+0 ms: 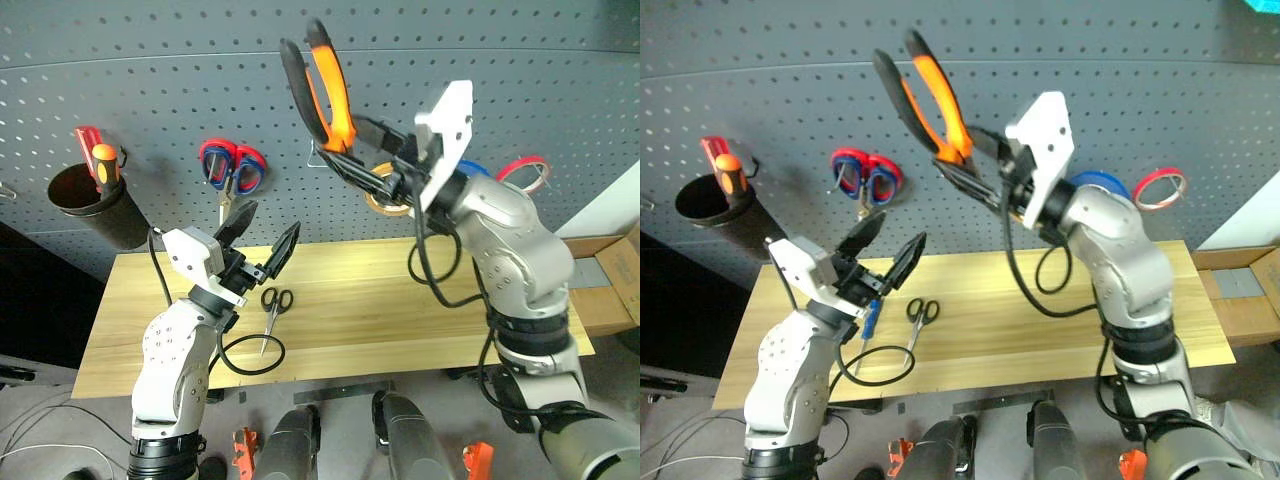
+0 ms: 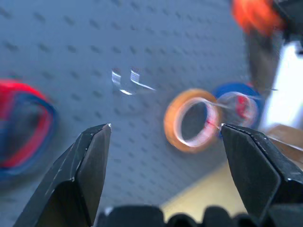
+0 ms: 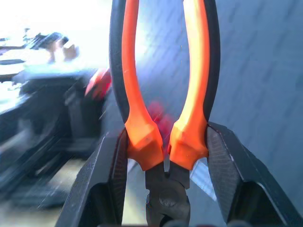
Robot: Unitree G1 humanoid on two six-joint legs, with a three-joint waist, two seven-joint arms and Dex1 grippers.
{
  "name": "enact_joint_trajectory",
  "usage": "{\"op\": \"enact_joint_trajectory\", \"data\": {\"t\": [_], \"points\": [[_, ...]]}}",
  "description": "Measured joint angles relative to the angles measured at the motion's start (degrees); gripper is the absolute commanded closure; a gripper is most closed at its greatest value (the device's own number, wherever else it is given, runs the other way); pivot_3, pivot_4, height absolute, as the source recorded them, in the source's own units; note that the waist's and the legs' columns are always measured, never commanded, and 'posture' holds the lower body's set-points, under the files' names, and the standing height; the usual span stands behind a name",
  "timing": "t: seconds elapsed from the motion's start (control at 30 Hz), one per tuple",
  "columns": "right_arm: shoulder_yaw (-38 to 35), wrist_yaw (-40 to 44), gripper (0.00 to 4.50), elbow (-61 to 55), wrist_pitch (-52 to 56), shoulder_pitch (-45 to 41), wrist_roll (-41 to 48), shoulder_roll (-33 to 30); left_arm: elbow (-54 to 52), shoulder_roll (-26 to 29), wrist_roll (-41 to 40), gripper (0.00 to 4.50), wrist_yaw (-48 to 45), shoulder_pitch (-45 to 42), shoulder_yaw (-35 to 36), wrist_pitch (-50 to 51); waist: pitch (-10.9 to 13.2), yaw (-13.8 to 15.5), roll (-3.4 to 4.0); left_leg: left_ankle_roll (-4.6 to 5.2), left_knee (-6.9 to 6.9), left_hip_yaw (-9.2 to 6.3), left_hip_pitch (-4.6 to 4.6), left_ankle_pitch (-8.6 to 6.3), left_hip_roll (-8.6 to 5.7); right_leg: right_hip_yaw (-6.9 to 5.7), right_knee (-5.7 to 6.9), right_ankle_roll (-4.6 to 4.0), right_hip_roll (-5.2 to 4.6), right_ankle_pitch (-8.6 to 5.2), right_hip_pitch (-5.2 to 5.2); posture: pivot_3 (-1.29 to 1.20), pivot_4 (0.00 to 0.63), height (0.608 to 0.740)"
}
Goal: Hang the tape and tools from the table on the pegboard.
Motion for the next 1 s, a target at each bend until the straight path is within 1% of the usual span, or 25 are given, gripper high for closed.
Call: {"op": "enact_joint_trajectory", "data": {"t": [0.13, 0.27, 0.4, 0.5, 0.83, 1.0], "points": [[2.2, -4.9, 2.64, 10.1, -9.8, -3.3, -7.2, 4.2, 0.0, -2.5, 3.7, 0.55, 3.4, 1.7, -0.6, -4.3, -0.1, 0.5, -0.09, -0.01, -0.01, 0.12, -0.08, 0.00, -0.02, 0.06, -0.03, -0.02, -0.02, 0.01, -0.11, -0.04, 0.211, 0.740], [2.1, -9.1, 2.64, 19.3, -18.6, -5.3, -11.6, 8.5, 0.0, -3.6, 6.5, 0.55, 6.0, 3.2, -1.2, -6.3, -0.1, 1.2, -0.10, -0.08, -0.04, 0.12, -0.05, 0.05, 0.00, 0.08, 0.07, -0.07, 0.01, 0.04, -0.16, -0.02, 0.216, 0.740], [2.5, -11.7, 2.64, 28.0, -25.4, -7.4, -14.9, 11.3, 0.0, -4.1, 7.3, 0.55, 7.4, 3.2, -1.6, -7.2, -0.1, 1.2, -0.10, -0.09, -0.03, 0.15, -0.02, 0.06, 0.00, 0.10, 0.09, -0.12, 0.02, 0.08, -0.15, -0.01, 0.220, 0.740], [2.4, -12.5, 2.64, 33.6, -28.8, -8.1, -15.3, 13.0, 0.0, -4.1, 7.6, 0.55, 7.9, 3.4, -1.7, -7.2, -0.1, 1.2, -0.10, -0.09, -0.04, 0.15, -0.03, 0.06, 0.00, 0.09, 0.09, -0.12, 0.03, 0.08, -0.17, 0.00, 0.222, 0.740], [0.7, -15.6, 2.64, 44.1, -36.8, -9.2, -15.3, 16.6, -0.5, -3.6, 8.4, 0.55, 9.3, 5.1, -1.7, -7.1, -0.1, 1.3, -0.10, -0.11, -0.03, 0.15, 0.00, 0.08, 0.00, 0.10, 0.16, -0.13, 0.05, 0.08, -0.18, 0.03, 0.224, 0.740], [0.4, -16.0, 2.64, 47.8, -39.3, -9.5, -15.5, 16.7, -0.8, -3.4, 8.4, 0.55, 9.7, 5.1, -1.7, -7.1, -0.3, 1.3, -0.19, -0.11, 0.00, 0.16, 0.10, 0.08, -0.01, 0.10, 0.17, -0.21, 0.05, 0.15, -0.08, 0.02, 0.224, 0.740]]}}
